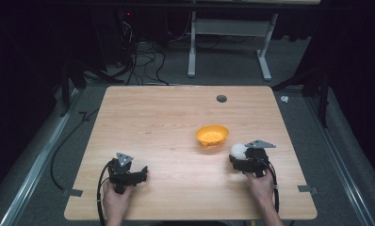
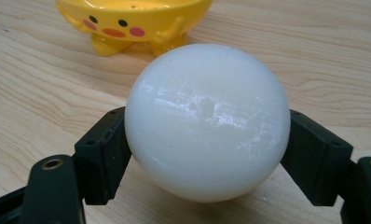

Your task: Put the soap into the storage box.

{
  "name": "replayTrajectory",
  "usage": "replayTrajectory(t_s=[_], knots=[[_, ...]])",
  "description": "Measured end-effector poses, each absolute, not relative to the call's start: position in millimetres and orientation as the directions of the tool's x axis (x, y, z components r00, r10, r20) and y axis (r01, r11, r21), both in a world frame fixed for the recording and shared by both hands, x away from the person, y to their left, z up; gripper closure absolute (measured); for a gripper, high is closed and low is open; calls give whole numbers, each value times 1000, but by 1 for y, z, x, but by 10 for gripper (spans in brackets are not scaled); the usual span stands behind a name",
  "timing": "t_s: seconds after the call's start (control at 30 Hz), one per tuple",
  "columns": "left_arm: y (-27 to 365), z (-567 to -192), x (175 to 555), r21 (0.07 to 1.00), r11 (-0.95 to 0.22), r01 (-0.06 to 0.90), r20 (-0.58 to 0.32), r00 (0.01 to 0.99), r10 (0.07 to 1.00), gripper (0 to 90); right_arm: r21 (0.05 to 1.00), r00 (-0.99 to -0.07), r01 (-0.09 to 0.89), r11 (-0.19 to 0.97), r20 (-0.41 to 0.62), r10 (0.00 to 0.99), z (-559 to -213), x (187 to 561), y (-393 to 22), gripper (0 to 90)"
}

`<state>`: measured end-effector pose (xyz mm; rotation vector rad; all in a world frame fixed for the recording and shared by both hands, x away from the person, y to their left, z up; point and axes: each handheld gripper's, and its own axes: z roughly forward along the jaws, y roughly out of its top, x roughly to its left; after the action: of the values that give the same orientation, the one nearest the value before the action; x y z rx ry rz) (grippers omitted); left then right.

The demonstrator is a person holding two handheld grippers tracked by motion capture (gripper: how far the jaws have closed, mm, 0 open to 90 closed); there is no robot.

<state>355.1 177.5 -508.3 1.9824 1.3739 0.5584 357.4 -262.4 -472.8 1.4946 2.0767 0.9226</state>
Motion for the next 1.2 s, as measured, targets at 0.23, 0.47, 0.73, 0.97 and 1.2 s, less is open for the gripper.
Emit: replayTrajectory(t_s=[0.23, 0.47, 0.73, 0.97, 1.2], knots=[[178, -508, 355, 718, -236, 654, -20, 359, 933, 100, 729, -353, 656, 197, 66, 933, -466, 358, -261, 237], [178, -508, 355, 718, -236, 654, -20, 359, 933, 100, 737, -374, 646, 199, 79, 924, -459, 358, -259, 237], [178, -508, 355, 718, -236, 654, -20, 359, 933, 100, 747, -386, 633, 202, 79, 919, -454, 357, -257, 237], [178, -508, 355, 718, -236, 654, -21, 359, 933, 100, 758, -388, 622, 194, 83, 918, -448, 360, -256, 237], [178, -508, 355, 718, -236, 654, -21, 359, 933, 100, 759, -416, 613, 221, 71, 907, -443, 364, -248, 237]])
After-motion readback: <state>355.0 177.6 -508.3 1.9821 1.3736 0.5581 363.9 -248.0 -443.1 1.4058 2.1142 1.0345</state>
